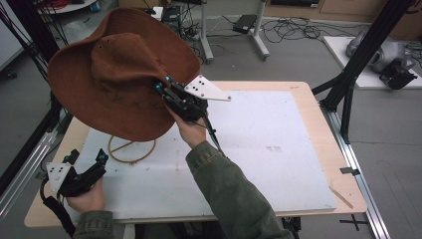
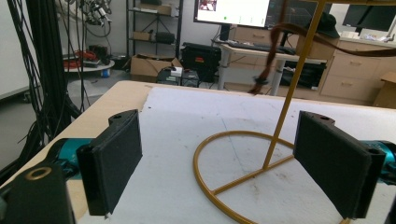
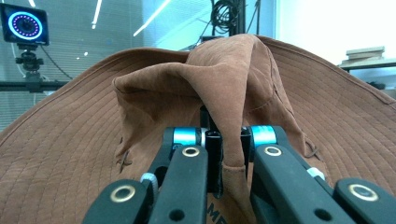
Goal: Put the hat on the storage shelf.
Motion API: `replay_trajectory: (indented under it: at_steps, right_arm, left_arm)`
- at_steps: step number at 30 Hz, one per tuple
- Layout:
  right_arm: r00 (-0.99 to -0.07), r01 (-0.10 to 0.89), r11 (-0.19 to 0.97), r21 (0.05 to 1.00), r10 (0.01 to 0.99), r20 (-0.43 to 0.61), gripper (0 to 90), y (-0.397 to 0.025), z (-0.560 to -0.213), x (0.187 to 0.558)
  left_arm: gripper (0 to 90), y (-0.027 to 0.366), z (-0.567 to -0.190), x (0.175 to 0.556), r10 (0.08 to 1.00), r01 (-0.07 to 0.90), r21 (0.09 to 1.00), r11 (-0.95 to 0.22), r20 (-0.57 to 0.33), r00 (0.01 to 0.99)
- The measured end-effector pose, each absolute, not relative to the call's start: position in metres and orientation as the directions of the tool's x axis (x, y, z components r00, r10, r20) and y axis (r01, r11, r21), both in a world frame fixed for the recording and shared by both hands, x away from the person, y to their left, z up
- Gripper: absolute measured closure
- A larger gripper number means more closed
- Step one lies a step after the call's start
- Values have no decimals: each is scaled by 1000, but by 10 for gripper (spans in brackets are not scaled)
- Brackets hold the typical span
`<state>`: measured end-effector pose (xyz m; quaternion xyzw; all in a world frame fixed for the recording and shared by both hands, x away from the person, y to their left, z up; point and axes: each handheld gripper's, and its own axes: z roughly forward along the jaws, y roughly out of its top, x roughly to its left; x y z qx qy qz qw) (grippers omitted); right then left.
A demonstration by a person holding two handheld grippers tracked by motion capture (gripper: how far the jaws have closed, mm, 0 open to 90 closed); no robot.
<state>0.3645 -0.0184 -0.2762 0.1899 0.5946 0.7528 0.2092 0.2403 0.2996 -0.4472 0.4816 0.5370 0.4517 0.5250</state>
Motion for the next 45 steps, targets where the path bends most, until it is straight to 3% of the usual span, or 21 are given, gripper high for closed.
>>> replay_trajectory:
  at_steps: [21, 45]
  right_arm:
    - [-876, -29, -185, 982, 478, 64, 883, 18, -289, 365]
    - [-898, 52, -57, 997, 434, 72, 849, 35, -301, 372]
  left_arm:
    - [157, 300, -448, 240, 992, 49, 991, 125, -127, 20]
    - [158, 300, -449, 242, 992, 57, 991, 122, -124, 27]
